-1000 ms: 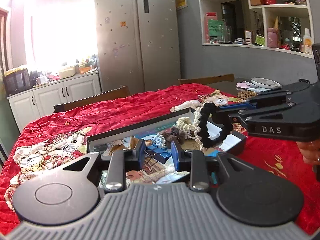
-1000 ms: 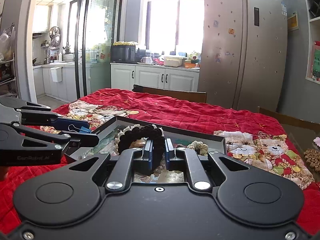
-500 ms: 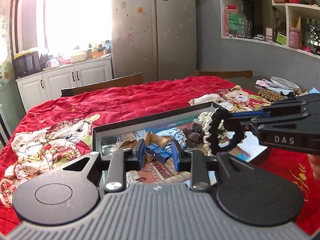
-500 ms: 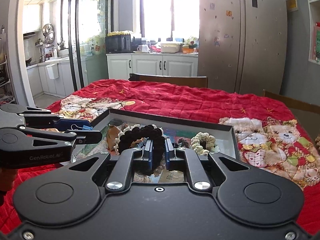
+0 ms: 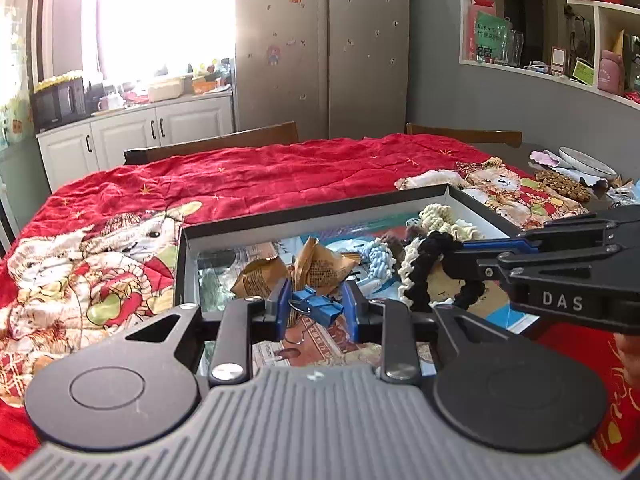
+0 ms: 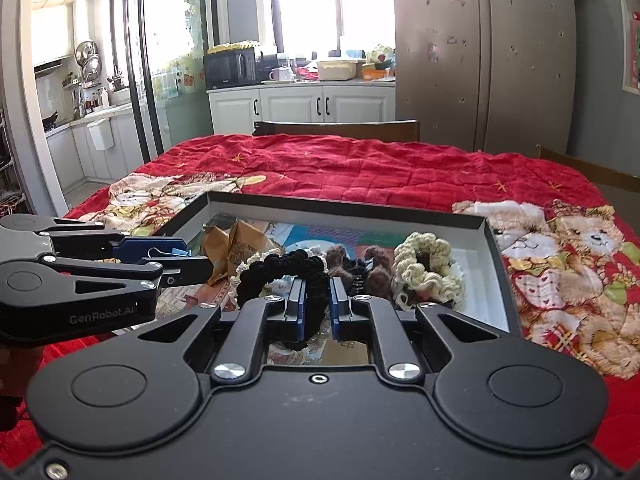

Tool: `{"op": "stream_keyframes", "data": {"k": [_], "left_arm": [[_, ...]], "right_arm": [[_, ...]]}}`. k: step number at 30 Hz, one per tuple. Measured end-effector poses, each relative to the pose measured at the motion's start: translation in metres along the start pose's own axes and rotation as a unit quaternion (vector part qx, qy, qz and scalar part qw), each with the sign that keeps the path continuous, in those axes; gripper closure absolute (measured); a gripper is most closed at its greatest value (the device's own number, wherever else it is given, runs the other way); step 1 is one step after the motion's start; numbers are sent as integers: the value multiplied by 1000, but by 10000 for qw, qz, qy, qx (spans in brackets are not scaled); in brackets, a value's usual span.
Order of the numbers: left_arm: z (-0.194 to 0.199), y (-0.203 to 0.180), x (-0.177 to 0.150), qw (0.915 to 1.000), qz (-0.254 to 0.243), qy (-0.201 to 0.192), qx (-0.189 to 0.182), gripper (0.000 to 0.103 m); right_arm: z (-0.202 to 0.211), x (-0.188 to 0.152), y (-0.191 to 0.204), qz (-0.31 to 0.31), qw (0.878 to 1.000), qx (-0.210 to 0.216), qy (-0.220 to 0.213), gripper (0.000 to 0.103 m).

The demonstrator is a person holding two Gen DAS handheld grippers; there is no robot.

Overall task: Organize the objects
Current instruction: 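Lower the binder clip with the left tool while the right tool lowers the scrunchie into the box, then open the left tool to release the clip while the right tool releases the scrunchie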

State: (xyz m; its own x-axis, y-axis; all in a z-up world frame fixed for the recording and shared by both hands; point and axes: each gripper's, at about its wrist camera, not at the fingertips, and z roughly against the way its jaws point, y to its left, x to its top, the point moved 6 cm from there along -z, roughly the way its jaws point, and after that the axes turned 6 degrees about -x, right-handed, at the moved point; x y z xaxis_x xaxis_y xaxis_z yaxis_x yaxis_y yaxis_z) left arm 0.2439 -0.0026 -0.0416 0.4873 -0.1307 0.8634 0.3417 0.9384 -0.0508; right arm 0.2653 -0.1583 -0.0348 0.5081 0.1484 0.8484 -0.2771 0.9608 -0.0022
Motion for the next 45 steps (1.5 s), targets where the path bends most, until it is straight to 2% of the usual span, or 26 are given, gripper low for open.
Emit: {"op": "stream_keyframes", "data": {"k": [22, 45], "left_arm": [[-22, 2, -15, 9994, -152, 220, 229, 70], [-30, 0, -21, 9990, -200, 318, 231, 70]], "right_arm": [[-30, -16, -4, -76, 9995, -34, 317, 91], [-38, -22, -6, -21, 9990, -83, 442, 90]]}}
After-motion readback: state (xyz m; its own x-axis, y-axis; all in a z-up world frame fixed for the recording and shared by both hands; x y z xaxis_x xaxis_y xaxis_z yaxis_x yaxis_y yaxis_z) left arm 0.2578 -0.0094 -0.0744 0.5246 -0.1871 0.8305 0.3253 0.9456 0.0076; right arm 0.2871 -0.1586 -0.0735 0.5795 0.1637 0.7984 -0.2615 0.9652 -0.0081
